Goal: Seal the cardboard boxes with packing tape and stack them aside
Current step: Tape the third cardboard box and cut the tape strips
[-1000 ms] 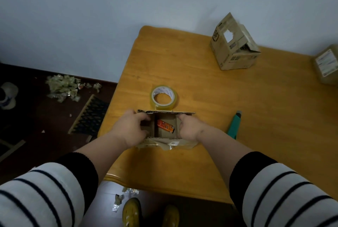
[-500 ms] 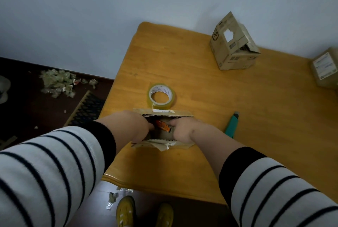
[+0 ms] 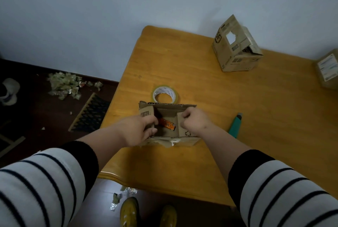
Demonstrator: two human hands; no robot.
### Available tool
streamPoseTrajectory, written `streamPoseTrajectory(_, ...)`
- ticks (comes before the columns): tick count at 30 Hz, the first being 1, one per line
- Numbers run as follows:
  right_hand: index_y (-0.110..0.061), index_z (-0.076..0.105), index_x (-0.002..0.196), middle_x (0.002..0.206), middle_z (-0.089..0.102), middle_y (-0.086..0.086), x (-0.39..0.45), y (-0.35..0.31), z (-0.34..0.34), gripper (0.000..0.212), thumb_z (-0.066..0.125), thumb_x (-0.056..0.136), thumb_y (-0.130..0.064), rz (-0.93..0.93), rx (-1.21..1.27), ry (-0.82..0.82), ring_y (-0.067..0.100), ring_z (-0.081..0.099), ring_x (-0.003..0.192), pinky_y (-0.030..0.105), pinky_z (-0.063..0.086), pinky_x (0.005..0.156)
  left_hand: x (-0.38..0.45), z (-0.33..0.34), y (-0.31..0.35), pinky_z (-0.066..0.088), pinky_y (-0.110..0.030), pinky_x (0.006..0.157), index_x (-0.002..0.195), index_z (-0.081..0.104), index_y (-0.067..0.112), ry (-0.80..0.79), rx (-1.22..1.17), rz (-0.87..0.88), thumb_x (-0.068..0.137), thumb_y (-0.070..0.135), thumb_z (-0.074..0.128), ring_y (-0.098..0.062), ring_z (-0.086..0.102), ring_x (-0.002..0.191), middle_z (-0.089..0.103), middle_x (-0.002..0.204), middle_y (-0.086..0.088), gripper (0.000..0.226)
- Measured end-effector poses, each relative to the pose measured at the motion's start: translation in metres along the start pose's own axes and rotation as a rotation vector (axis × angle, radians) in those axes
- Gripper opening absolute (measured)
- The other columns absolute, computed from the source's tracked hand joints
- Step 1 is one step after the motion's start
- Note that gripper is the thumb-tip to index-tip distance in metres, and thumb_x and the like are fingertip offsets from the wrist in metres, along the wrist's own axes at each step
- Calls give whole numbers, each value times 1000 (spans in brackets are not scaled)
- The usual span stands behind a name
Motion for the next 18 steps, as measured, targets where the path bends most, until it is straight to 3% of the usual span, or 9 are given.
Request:
streamPoseTrajectory(3,-17,56,109,118,44,8,2,10,-10,24,57,85,-12,59,30,155,18,49,85,27,42,68,-2,0,-3,44,-29,82,137,42,42,23,-88,-19,102,45,37,-18,54,97,49,114,-2,35)
streamPoseTrajectory(5,-19,50,109,119,41,5,-2,13,-9,26,61,85,-15,50,138,218,11,43,79,28,42,69,-5,1,-5,38,-28,90,140,40,48,22,-190,-45,94,64,28,-19,47,105,41,113,0,51)
streamPoseTrajectory(7,-22,47,118,123,41,2,-4,15,-6,37,64,86,-23,2,199,215,9,45,87,29,45,75,-8,3,-6,34,-28,96,139,41,51,23,-310,-62,79,78,32,-16,41,107,36,114,4,66)
streamPoseTrajectory(9,-25,49,126,129,40,1,-5,15,-2,45,65,85,-35,-10,227,95,16,48,107,34,46,89,-9,6,-9,36,-32,104,137,41,54,18,-418,-75,78,70,54,-17,39,112,34,116,5,63)
streamPoseTrajectory(11,-27,54,130,132,35,1,-9,17,1,56,69,80,-47,34,323,-101,20,43,119,38,45,96,-8,7,-14,37,-35,107,137,41,54,33,-566,-104,81,50,72,-19,41,116,35,114,9,64)
streamPoseTrajectory(13,-31,52,137,135,32,0,-14,17,0,78,77,67,-55,55,376,-251,22,41,123,39,49,92,-8,7,-18,40,-33,100,139,41,51,77,-625,-126,83,45,73,-20,45,111,38,112,11,65)
streamPoseTrajectory(15,-35,46,142,141,26,-2,-16,18,-2,100,81,51,-60,43,292,-317,25,35,131,44,47,101,-8,5,-18,42,-31,93,139,42,48,120,-597,-131,83,51,70,-17,47,106,42,116,6,63)
streamPoseTrajectory(17,-34,42,145,146,20,-4,-15,17,0,105,84,53,-59,12,169,-334,24,28,136,38,36,110,-8,5,-18,44,-30,88,137,44,44,151,-567,-140,83,54,67,-16,49,104,44,118,3,60)
streamPoseTrajectory(18,-31,42,145,144,20,-4,-13,17,1,99,86,59,-55,-7,121,-317,22,29,134,31,32,107,-7,6,-19,45,-29,85,135,45,41,164,-559,-147,83,54,67,-16,50,102,46,117,2,58)
Point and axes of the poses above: each hand's wrist, its own x-axis towards the middle knuckle, its own z-axis out of the palm, y = z × x, the point moved 6 cm from there along x, towards the middle knuckle
